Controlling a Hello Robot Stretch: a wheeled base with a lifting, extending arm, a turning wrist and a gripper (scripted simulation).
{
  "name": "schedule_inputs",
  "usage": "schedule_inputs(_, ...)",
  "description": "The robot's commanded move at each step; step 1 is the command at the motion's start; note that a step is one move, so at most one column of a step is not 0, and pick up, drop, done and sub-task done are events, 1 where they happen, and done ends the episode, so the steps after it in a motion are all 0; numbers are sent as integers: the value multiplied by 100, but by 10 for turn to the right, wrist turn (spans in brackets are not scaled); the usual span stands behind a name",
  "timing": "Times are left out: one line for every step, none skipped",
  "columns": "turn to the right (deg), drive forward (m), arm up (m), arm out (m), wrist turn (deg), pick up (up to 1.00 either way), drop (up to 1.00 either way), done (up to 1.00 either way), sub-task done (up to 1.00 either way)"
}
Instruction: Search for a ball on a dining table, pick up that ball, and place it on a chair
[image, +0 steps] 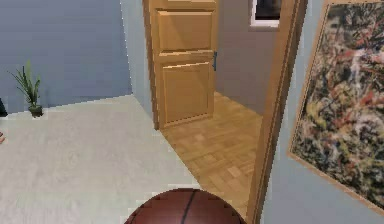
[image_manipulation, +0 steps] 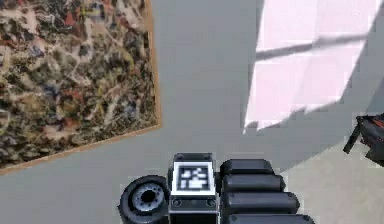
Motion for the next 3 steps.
schedule_inputs(-450, 0, 0, 0, 0, 0, 0, 0, 0)
schedule_inputs(-390, 0, 0, 0, 0, 0, 0, 0, 0)
schedule_inputs(-450, 0, 0, 0, 0, 0, 0, 0, 0)
